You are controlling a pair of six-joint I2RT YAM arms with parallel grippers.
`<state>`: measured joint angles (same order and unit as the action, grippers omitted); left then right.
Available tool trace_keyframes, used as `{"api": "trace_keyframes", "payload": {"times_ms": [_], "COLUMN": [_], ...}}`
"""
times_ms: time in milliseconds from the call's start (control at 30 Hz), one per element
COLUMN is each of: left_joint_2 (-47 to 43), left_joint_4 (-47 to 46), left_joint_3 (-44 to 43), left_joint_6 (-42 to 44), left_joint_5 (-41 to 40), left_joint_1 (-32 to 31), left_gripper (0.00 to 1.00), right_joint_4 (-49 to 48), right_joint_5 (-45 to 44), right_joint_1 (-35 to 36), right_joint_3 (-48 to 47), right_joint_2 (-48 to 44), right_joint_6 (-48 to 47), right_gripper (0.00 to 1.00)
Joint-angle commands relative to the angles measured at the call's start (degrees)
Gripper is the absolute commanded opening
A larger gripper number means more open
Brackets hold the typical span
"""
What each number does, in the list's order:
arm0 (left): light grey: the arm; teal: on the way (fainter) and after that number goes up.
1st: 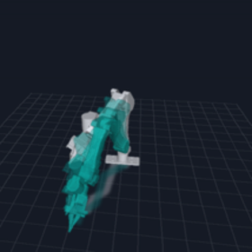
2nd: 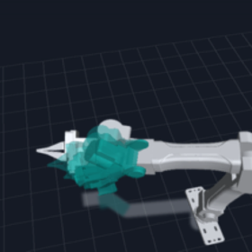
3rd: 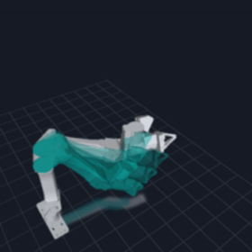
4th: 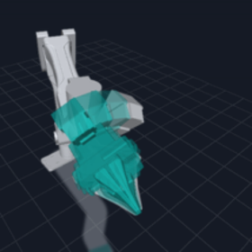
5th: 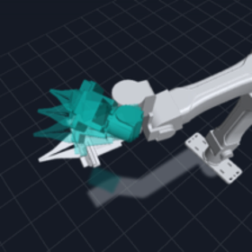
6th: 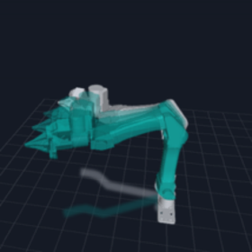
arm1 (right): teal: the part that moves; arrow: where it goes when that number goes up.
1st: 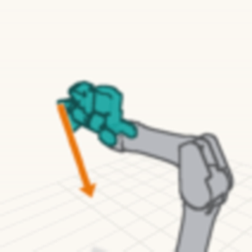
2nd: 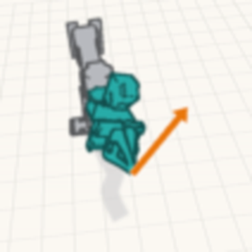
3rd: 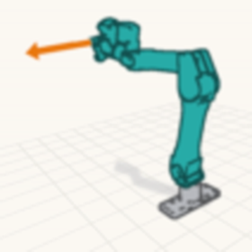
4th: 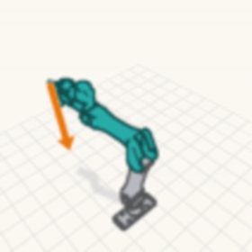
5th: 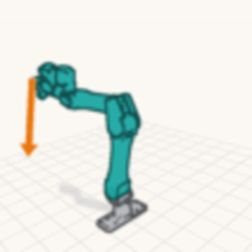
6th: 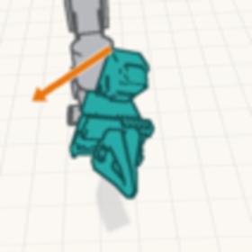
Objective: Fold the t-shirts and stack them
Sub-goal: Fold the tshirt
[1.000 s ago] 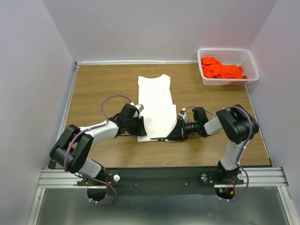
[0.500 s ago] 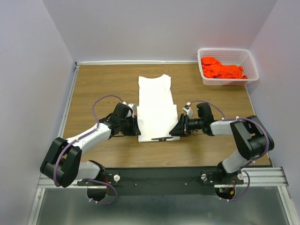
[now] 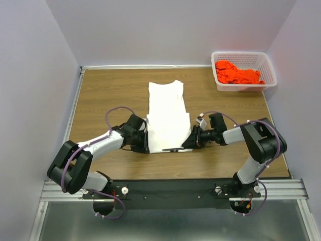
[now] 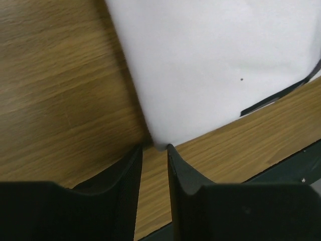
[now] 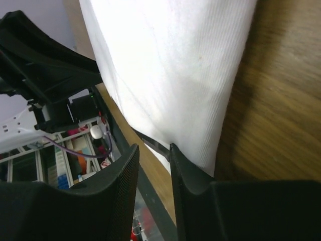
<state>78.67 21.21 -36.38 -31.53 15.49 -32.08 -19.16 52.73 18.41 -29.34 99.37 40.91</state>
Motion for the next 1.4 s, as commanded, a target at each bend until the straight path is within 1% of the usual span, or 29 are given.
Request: {"api": "trace_keyframes", "payload": {"times_ms": [0, 33, 67, 100, 167, 200, 233, 300, 367, 400, 467, 500, 533, 600, 700, 800, 833, 1100, 1367], "left_joint_2": [-3.4, -4.1, -4.9, -6.5, -7.3, -7.7, -7.7, -7.7, -7.6, -7.0, -6.1, -5.6, -5.3, -4.1, -3.6, -3.4, -3.4, -2.1, -1.7], "left_joint_4": [7.1, 7.4, 7.9, 8.2, 8.9, 9.9, 10.2, 10.6, 10.7, 10.9, 11.0, 11.0, 11.1, 11.3, 11.3, 11.2, 11.3, 10.6, 10.5], "left_joint_3": [-2.8, -3.3, -3.6, -4.3, -5.3, -6.4, -6.9, -8.0, -8.6, -9.1, -9.5, -9.5, -9.6, -9.7, -9.4, -9.1, -9.0, -8.8, -8.4], "left_joint_6": [-0.7, -1.2, -1.5, -1.8, -2.3, -2.5, -2.4, -2.8, -3.0, -3.2, -3.5, -3.5, -3.7, -3.9, -4.2, -4.2, -3.9, -3.2, -2.6], "left_joint_5": [-6.8, -7.2, -7.7, -8.0, -8.8, -10.2, -10.9, -13.1, -13.9, -14.3, -15.0, -15.0, -16.7, -17.2, -17.8, -18.2, -18.1, -17.4, -17.3], "left_joint_1": [-0.2, -0.1, -0.2, -0.2, -0.3, -0.5, -0.6, -0.9, -1.6, -1.8, -3.2, -3.8, -4.4, -5.6, -6.2, -6.4, -6.5, -7.0, -7.2], "left_gripper": [0.34, 0.34, 0.35, 0.39, 0.45, 0.52, 0.60, 0.69, 0.71, 0.71, 0.71, 0.71, 0.71, 0.71, 0.71, 0.71, 0.71, 0.71, 0.71], "right_joint_4": [10.9, 13.4, 16.4, 23.1, 28.9, 33.0, 34.5, 39.5, 43.6, 47.8, 52.2, 53.0, 53.3, 53.4, 53.7, 53.9, 54.0, 54.3, 54.3], "right_joint_5": [-10.2, -11.1, -12.3, -15.2, -20.2, -21.6, -22.9, -29.1, -34.2, -40.0, -46.3, -47.7, -48.5, -49.6, -52.0, -52.5, -53.9, -55.2, -55.8], "right_joint_1": [0.0, 0.1, 0.1, 0.0, 0.8, 1.5, 1.8, 3.0, 5.7, 7.0, 11.9, 11.9, 14.0, 16.0, 17.9, 18.4, 18.6, 19.2, 20.4], "right_joint_3": [0.4, -0.6, -2.1, -3.5, -8.2, -10.5, -11.4, -13.3, -16.6, -17.7, -20.1, -20.5, -20.8, -20.9, -21.9, -22.7, -22.8, -23.7, -21.5], "right_joint_2": [-4.1, -5.8, -9.3, -10.9, -15.3, -16.5, -17.5, -19.6, -19.7, -18.9, -16.9, -16.9, -15.5, -14.5, -12.0, -11.4, -11.3, -9.6, -5.7], "right_joint_6": [-5.0, -5.7, -7.4, -8.3, -10.4, -10.8, -11.1, -11.1, -10.5, -10.0, -8.4, -7.8, -7.2, -5.1, -3.4, -2.6, -2.2, -2.4, -2.1], "right_gripper": [0.39, 0.40, 0.41, 0.42, 0.45, 0.49, 0.52, 0.55, 0.59, 0.60, 0.61, 0.61, 0.61, 0.60, 0.59, 0.56, 0.56, 0.55, 0.55]}}
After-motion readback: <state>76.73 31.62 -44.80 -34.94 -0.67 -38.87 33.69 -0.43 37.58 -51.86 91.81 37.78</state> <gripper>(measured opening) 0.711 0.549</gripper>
